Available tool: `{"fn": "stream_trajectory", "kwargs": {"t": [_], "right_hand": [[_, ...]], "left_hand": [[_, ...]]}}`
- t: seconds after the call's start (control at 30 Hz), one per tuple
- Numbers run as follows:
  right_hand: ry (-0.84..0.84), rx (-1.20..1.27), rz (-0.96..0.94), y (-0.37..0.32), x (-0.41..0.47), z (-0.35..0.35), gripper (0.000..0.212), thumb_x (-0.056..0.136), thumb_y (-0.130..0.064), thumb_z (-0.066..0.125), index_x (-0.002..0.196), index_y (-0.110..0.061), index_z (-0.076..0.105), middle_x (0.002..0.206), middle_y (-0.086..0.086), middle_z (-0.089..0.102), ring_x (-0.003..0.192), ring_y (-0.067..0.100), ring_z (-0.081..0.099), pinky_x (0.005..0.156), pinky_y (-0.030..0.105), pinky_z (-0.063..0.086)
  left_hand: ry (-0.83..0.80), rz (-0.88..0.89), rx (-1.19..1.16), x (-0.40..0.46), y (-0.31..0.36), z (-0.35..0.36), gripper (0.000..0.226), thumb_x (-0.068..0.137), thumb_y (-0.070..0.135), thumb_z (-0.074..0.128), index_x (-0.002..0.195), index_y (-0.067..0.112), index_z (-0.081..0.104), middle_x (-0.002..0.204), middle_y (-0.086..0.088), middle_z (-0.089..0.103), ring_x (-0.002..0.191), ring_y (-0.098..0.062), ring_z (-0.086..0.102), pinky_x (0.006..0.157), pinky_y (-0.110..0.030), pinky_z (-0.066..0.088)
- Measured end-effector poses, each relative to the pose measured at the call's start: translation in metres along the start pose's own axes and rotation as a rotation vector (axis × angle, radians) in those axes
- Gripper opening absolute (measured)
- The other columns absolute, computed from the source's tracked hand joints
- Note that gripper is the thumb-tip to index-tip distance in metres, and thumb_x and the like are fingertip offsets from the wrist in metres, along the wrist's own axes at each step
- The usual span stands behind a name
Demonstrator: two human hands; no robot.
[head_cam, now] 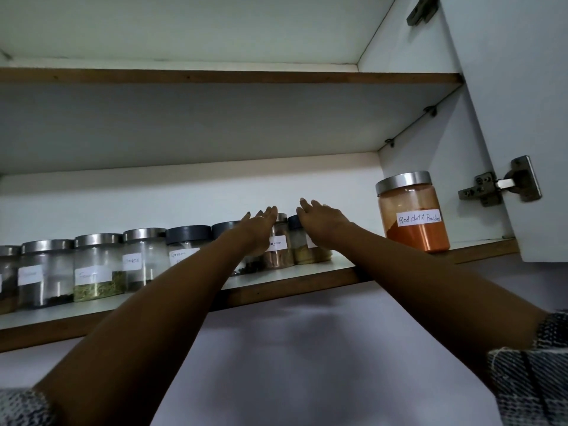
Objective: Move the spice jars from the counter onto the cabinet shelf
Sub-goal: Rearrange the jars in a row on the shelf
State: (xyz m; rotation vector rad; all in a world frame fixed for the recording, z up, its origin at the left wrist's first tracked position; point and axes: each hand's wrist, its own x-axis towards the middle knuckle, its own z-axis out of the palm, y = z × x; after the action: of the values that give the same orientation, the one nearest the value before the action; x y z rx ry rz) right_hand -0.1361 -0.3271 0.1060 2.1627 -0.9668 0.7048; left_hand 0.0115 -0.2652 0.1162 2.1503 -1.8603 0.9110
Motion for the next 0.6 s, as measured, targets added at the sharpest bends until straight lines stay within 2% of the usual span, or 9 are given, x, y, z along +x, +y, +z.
{"fn": "stream_trajectory", "kwargs": {"t": [0.07,0.1,0.17,0.23,0.3,0.43,0.6], "right_hand": [[0.079,-0.073,-0.078,-0.002,-0.006,-0.014,0.043,0.091,0.001,0.047,0.133,0.001,0.04,0.144,0.02,0.035,0.127,0.033,0.041,0.093,0.04,0.043],[0.107,-0.096,-0.121,-0.002,-0.01,-0.023,0.034,0.092,-0.001,0.047,0.126,-0.001,0.047,0.133,0.019,0.046,0.118,0.032,0.048,0.085,0.039,0.045],[0.157,-0.158,-0.203,-0.001,-0.017,-0.043,0.024,0.094,-0.009,0.046,0.116,-0.002,0.055,0.117,0.015,0.056,0.107,0.03,0.055,0.078,0.037,0.045],[0.187,-0.239,-0.252,0.003,-0.026,-0.066,0.023,0.094,-0.011,0.046,0.112,-0.002,0.057,0.113,0.015,0.058,0.105,0.03,0.056,0.078,0.038,0.047],[0.191,-0.288,-0.243,0.011,-0.037,-0.085,0.025,0.091,-0.004,0.046,0.113,-0.002,0.057,0.113,0.015,0.059,0.105,0.031,0.056,0.082,0.04,0.05],[0.133,-0.275,-0.188,0.027,-0.065,-0.12,0.031,0.087,0.003,0.046,0.114,-0.004,0.059,0.115,0.014,0.06,0.107,0.029,0.057,0.085,0.041,0.051],[0.048,-0.105,-0.033,0.061,-0.092,-0.155,0.033,0.088,0.001,0.052,0.12,-0.003,0.057,0.124,0.017,0.057,0.115,0.029,0.054,0.092,0.037,0.045]], "left_hand": [[-0.002,0.023,-0.047,-0.01,0.002,-0.01,0.073,0.095,0.003,0.044,0.15,0.01,-0.003,0.159,-0.011,0.005,0.146,-0.023,0.01,0.118,-0.036,0.007],[-0.001,0.03,-0.074,-0.015,0.004,-0.017,0.069,0.096,0.005,0.043,0.151,0.011,0.001,0.158,-0.012,0.015,0.144,-0.025,0.018,0.117,-0.036,0.013],[0.017,0.042,-0.116,-0.026,0.009,-0.033,0.059,0.098,0.012,0.041,0.15,0.013,0.013,0.149,-0.013,0.036,0.135,-0.029,0.036,0.111,-0.038,0.031],[0.073,0.078,-0.132,-0.039,0.014,-0.049,0.049,0.098,0.017,0.042,0.145,0.012,0.032,0.142,-0.012,0.046,0.128,-0.028,0.045,0.104,-0.036,0.039],[0.141,0.104,-0.169,-0.05,0.021,-0.062,0.042,0.097,0.018,0.044,0.139,0.014,0.043,0.141,-0.009,0.049,0.126,-0.025,0.049,0.104,-0.036,0.041],[0.199,0.127,-0.246,-0.076,0.032,-0.085,0.038,0.096,0.017,0.044,0.134,0.016,0.051,0.137,-0.006,0.053,0.123,-0.022,0.051,0.102,-0.034,0.041],[0.201,0.172,-0.247,-0.098,0.051,-0.114,0.038,0.096,0.018,0.042,0.133,0.016,0.052,0.137,-0.005,0.054,0.123,-0.022,0.051,0.1,-0.031,0.038]]}}
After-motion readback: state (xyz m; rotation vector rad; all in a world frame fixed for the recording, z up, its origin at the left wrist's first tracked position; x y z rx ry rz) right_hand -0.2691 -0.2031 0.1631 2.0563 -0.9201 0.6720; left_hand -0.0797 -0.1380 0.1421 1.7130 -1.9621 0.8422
